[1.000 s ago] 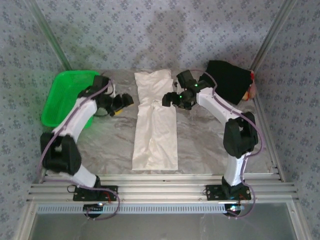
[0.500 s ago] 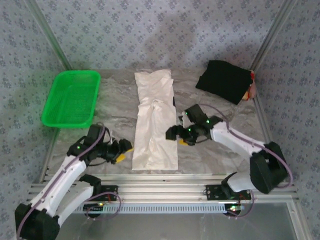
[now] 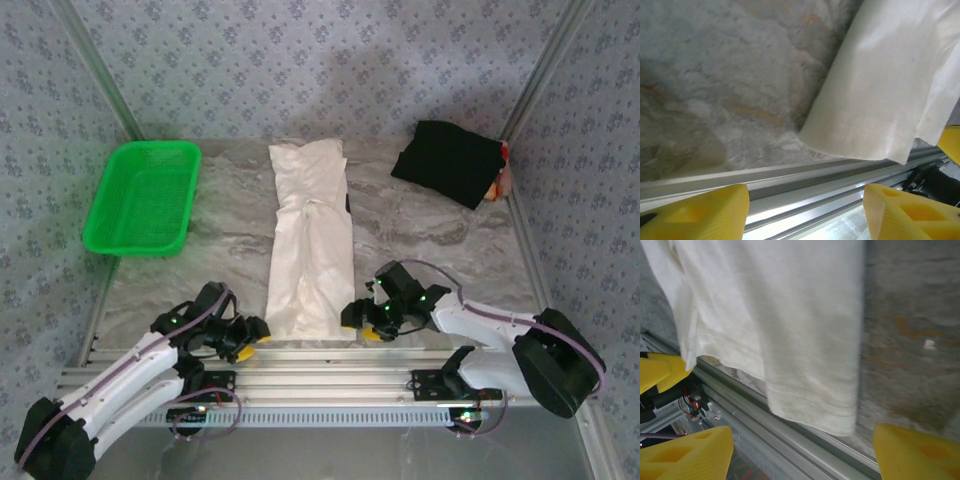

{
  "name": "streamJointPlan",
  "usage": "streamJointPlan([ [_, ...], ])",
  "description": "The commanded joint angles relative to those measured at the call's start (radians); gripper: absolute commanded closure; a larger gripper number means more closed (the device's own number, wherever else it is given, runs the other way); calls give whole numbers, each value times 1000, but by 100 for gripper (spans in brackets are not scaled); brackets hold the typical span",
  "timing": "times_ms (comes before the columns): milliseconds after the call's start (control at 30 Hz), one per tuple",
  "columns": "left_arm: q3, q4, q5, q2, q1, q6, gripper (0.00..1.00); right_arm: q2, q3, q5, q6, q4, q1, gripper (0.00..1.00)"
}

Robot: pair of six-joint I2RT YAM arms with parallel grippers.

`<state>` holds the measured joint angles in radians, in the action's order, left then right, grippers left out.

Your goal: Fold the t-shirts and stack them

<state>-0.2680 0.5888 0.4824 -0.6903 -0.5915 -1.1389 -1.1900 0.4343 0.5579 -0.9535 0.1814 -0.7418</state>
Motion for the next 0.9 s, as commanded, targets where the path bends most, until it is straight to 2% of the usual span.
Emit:
streamJointPlan([
  [0, 6, -70, -42, -9, -5, -48, 39, -17, -21, -34, -43, -76, -18, 26],
  [467, -45, -235, -96, -199, -14, -10, 44, -72, -49, -50, -62, -142, -35, 30],
  [700, -60, -372, -104, -296, -46, -33, 46, -138, -9, -61, -62, -146, -76, 34],
  [867, -92, -406, -92, -353, -51, -14, 48, -192, 33, -52, -50, -139, -82, 40],
])
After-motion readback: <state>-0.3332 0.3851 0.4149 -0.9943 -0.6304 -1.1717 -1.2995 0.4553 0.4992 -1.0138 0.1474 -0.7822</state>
